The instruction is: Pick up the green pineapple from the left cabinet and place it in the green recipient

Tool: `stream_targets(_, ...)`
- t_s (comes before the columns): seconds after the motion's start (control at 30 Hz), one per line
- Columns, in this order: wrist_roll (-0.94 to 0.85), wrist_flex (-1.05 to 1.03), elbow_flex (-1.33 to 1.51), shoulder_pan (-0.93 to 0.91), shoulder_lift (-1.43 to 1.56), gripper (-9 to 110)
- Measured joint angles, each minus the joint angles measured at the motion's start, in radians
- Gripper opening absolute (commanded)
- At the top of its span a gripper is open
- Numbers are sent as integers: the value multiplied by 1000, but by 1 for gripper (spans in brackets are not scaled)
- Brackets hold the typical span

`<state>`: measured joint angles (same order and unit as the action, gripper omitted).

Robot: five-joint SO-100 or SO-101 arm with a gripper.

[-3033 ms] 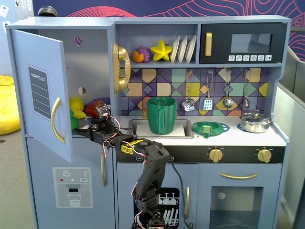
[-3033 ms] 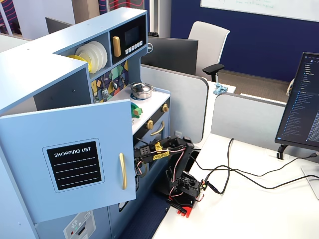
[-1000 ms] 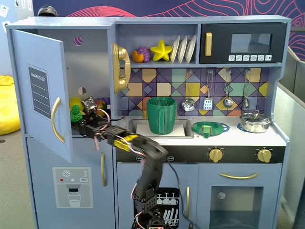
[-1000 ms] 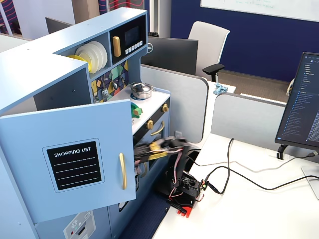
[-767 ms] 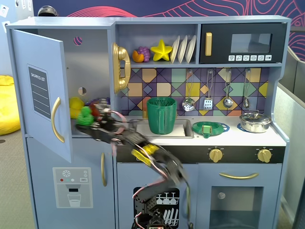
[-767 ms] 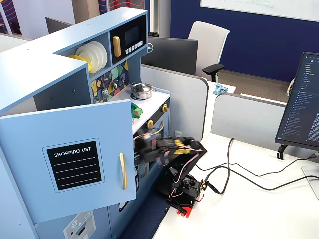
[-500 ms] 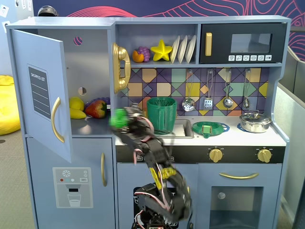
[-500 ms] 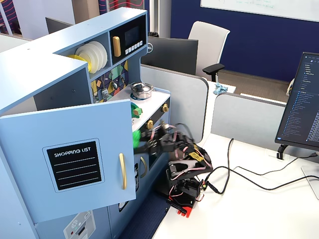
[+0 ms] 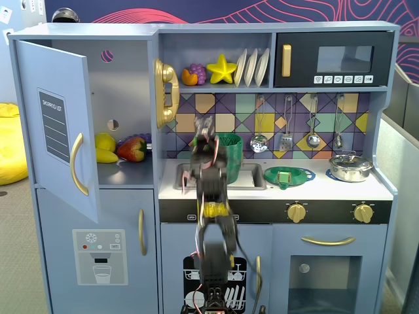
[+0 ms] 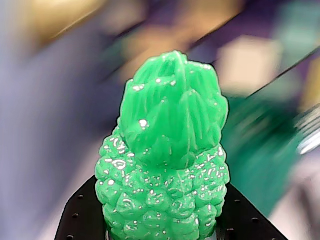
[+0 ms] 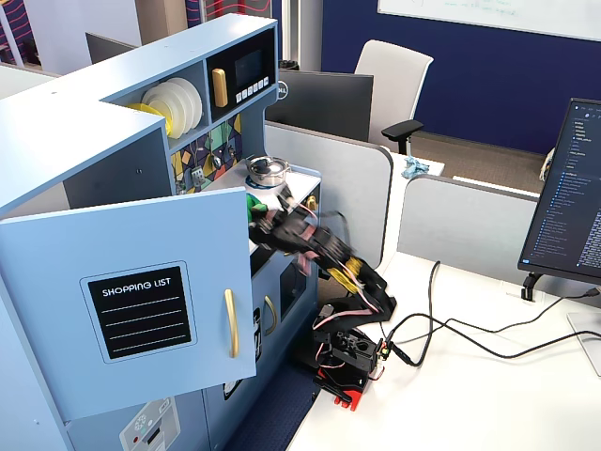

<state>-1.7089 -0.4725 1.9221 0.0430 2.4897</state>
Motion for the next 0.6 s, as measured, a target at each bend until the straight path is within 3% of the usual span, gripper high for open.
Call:
stream_targets(0.3, -12, 35, -661, -117, -710, 1)
stream_targets(0.4, -17, -21, -871, -115, -890, 23)
stream_targets(0.6, 21, -106, -1002, -115, -973, 35)
